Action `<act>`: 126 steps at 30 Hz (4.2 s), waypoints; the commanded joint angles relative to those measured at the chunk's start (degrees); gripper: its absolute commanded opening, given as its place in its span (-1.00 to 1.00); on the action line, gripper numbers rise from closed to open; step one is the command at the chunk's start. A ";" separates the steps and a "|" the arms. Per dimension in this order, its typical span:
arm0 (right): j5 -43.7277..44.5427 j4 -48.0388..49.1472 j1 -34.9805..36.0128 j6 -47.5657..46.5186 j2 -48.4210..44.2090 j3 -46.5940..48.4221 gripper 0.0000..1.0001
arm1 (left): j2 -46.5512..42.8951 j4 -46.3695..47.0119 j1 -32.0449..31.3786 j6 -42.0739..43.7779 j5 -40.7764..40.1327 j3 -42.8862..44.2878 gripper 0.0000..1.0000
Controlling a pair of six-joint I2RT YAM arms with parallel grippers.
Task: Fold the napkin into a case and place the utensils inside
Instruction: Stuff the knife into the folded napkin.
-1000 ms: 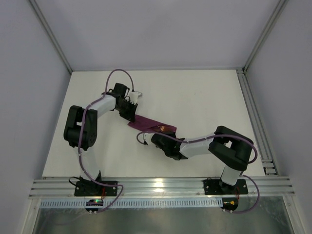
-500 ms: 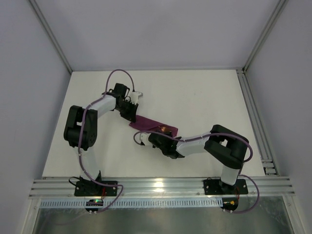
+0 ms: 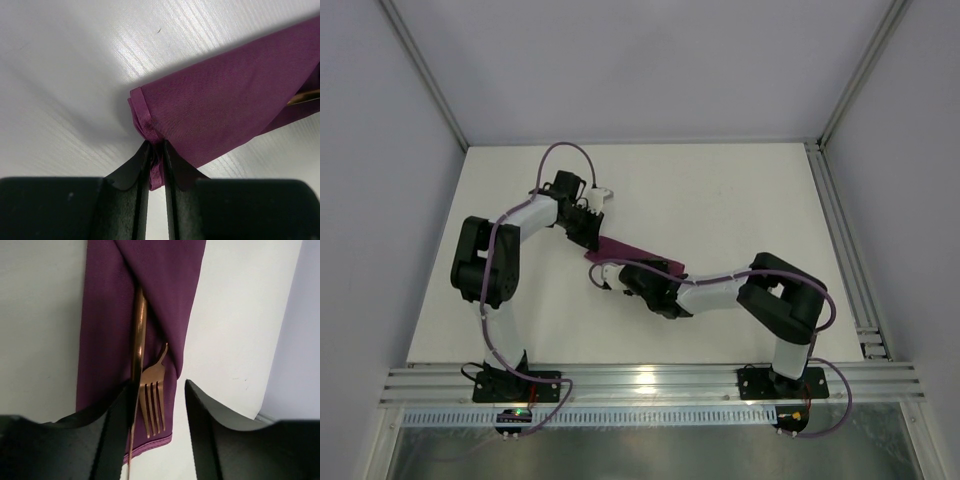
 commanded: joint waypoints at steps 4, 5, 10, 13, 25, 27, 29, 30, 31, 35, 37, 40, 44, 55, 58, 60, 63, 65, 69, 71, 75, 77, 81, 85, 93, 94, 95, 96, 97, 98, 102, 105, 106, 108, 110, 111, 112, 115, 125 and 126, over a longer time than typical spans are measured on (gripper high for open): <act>-12.56 -9.24 0.24 4.25 -4.88 1.31 0.12 | -2.50 -0.34 -0.14 0.98 1.40 0.67 -0.66; -15.45 -11.27 0.24 4.43 -6.19 1.49 0.13 | -2.50 -0.43 -0.14 0.98 1.40 0.76 -0.66; -22.94 -16.82 -1.16 6.62 -9.01 3.24 0.14 | -2.41 -0.87 -0.14 0.98 1.22 1.55 -0.64; -24.26 -18.23 -1.25 7.85 -10.86 3.33 0.14 | -2.50 -0.96 -0.22 0.89 1.31 1.55 -0.64; -34.90 -26.05 -16.44 64.16 -32.72 -7.28 -0.17 | -3.38 -0.61 -0.14 0.81 1.05 1.20 -0.42; -33.59 -27.01 -19.17 69.61 -35.54 -12.28 -0.20 | -3.56 -0.78 -0.14 0.81 0.78 1.20 -0.41; -35.05 -24.14 -22.06 75.08 -39.59 -15.98 -0.24 | -3.82 -0.87 -0.14 0.81 0.35 1.11 -0.40; -36.73 -22.47 -23.30 77.88 -40.73 -19.74 -0.27 | -3.91 -0.78 -0.14 0.81 0.25 1.02 -0.40; -38.14 -20.19 -24.27 79.12 -41.70 -21.26 -0.30 | -4.08 -0.69 -0.14 0.81 0.08 0.93 -0.40; -32.90 -22.26 -26.91 81.60 -43.30 -23.39 -0.63 | -4.61 -0.60 -0.14 0.81 -0.71 0.76 -0.36; -29.29 -26.03 -26.91 80.81 -41.98 -22.07 -0.89 | -4.61 -0.61 -0.14 0.89 -1.24 0.67 -0.35; -28.40 -26.23 -26.30 80.63 -38.99 -20.84 -0.93 | -4.70 -0.52 -0.14 0.89 -1.76 0.67 -0.34; -25.16 -25.44 -22.44 81.42 -34.95 -18.21 -0.93 | -4.61 -0.17 -0.14 0.89 -2.38 0.49 -0.36; -25.85 -18.85 -22.08 79.93 -26.16 -14.42 -0.93 | -4.08 0.45 -0.14 0.72 -2.12 0.49 -0.40; -27.51 -18.32 -21.91 79.31 -24.40 -13.28 -0.92 | -4.08 0.63 -0.14 0.81 -2.21 0.14 -0.40; -28.13 -18.06 -21.56 79.57 -23.61 -13.01 -0.92 | -4.26 0.89 -0.14 0.98 -2.29 -0.21 -0.41; -28.49 -16.83 -21.20 80.28 -23.60 -13.45 -0.92 | -4.61 0.98 -0.14 1.24 -2.38 -0.82 -0.41; -28.40 -16.47 -21.20 80.37 -23.43 -13.10 -0.93 | -4.44 1.07 -0.14 1.25 -2.38 -0.91 -0.41; -28.49 -17.00 -21.11 79.75 -22.47 -11.17 -0.93 | -4.35 0.98 -0.14 1.42 -2.38 -0.91 -0.42; -29.62 -16.04 -21.02 80.19 -21.94 -10.91 -0.92 | -4.52 1.06 -0.14 1.51 -2.30 -1.09 -0.42; -34.88 -12.96 -21.02 82.29 -20.80 -10.64 -0.92 | -4.78 1.07 -0.14 1.68 -1.77 -1.61 -0.43; -36.04 -11.12 -20.94 83.43 -20.18 -10.64 -0.92 | -4.79 1.07 -0.14 1.42 -1.59 -1.88 -0.43; -37.27 -9.18 -20.94 84.06 -18.07 -10.38 -0.93 | -4.96 1.15 -0.14 1.42 -1.42 -2.05 -0.43; -37.80 -8.91 -20.85 83.44 -15.96 -8.01 -0.92 | -5.14 1.15 -0.14 1.51 -1.24 -2.14 -0.43; -34.21 -15.49 -20.85 79.76 -18.58 -5.72 -0.92 | -5.40 1.15 -0.14 2.48 -1.59 -2.76 -0.43; -33.33 -16.90 -20.76 78.44 -19.55 -5.55 -0.88 | -5.31 1.24 -0.14 2.48 -1.59 -2.76 -0.43; -28.62 -19.52 -20.76 75.13 -20.87 -5.63 -0.70 | -5.40 1.15 -0.14 2.56 -1.68 -2.76 -0.43; -26.49 -20.77 -20.50 73.35 -23.75 -5.72 -0.61 | -5.58 1.24 -0.14 2.65 -1.85 -2.76 -0.43; -24.99 -21.74 -19.89 71.33 -25.26 -5.81 -0.54 | -5.66 1.15 -0.14 2.74 -2.20 -2.76 -0.42; -23.93 -22.44 -19.45 66.61 -26.75 -5.63 -0.49 | -5.93 1.24 -0.14 2.74 -2.47 -2.93 -0.43; -33.27 -19.47 -18.13 52.73 -28.80 -2.31 -0.32 | -7.16 1.68 -0.14 3.18 -3.08 -2.85 -0.41; -39.81 -18.67 -16.99 45.67 -22.66 3.84 -0.32 | -7.60 1.68 -0.14 3.00 -3.52 -2.84 -0.41; -41.83 -18.76 -16.63 42.34 -18.38 7.34 -0.33 | -7.69 1.77 -0.05 3.00 -3.61 -2.85 -0.41; -44.12 -19.98 -16.28 39.95 -13.96 11.31 -0.36 | -7.51 1.68 -0.05 3.00 -3.70 -3.02 -0.41; -47.11 -19.20 -16.37 38.10 -9.22 14.84 -0.45 | -7.34 1.77 0.13 3.09 -3.79 -3.37 -0.41; -47.82 -18.50 -16.28 37.83 -8.15 15.28 -0.47 | -7.16 1.68 0.30 3.09 -3.61 -3.46 -0.41; -49.30 -17.97 -16.28 37.13 -7.09 15.98 -0.52 | -7.07 1.85 0.48 3.09 -3.44 -3.72 -0.42; -50.46 -17.97 -16.19 36.60 -3.93 17.04 -0.53 | -6.63 2.03 0.65 3.18 -3.44 -4.07 -0.46; -45.54 -17.70 -15.49 37.12 0.65 15.90 -0.54 | -6.46 2.82 0.83 2.83 -3.88 -4.95 -0.53; -44.84 -17.79 -15.49 37.30 0.74 15.99 -0.54 | -6.28 2.65 0.83 2.91 -3.96 -4.87 -0.56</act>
